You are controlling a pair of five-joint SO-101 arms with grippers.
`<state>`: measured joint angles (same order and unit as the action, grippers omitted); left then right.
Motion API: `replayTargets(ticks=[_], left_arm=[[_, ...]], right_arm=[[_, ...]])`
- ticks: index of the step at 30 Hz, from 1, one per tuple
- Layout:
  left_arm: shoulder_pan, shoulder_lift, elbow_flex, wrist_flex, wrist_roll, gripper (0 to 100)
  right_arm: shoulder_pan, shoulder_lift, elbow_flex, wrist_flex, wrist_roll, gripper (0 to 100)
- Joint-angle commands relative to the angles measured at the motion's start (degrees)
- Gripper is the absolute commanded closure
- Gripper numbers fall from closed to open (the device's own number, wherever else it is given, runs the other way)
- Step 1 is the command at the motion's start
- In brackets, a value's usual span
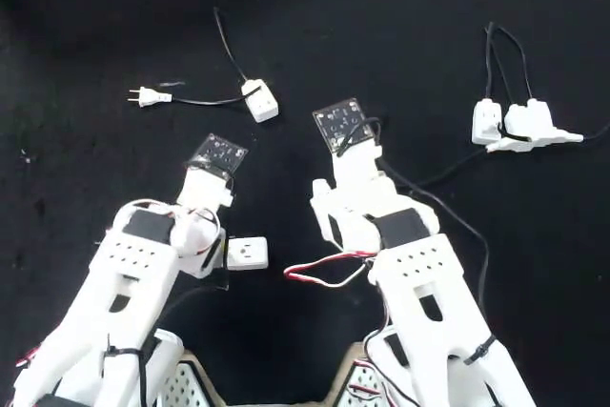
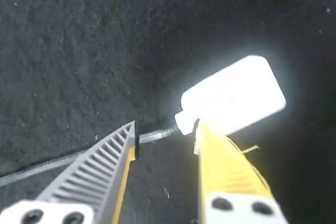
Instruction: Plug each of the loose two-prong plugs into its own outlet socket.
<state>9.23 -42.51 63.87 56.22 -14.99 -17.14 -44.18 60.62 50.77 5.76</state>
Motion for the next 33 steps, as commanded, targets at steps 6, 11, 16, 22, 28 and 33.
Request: replayTargets(ticks=[6,11,16,22,28,33], left_arm=[[0.40,-1.32,1.01,-6.77,3.96,81],[0.04,0.79,1.54,-9.58,4.04,81],[-0.04,10.29,-0.75,-13.71,4.13,81],[-2.33,22.51,-9.71,-13.80,6.15,81],[-14.64,25.41,-16.13,-10.37,10.20,81],[-15.52,20.31,-19.74,0.18,10.64,81]], right_arm=[[1.05,-1.98,-0.48,-1.23,-0.18,98.8],[1.05,-1.98,-0.40,-1.23,-0.18,98.8],[1.14,-1.98,-0.40,-1.23,-0.18,98.8],[1.14,-1.98,-0.40,-1.23,-0.18,98.8],[1.23,-2.15,-0.40,-1.23,-0.18,98.8],[1.32,-2.24,-0.40,-1.23,-0.18,98.8]])
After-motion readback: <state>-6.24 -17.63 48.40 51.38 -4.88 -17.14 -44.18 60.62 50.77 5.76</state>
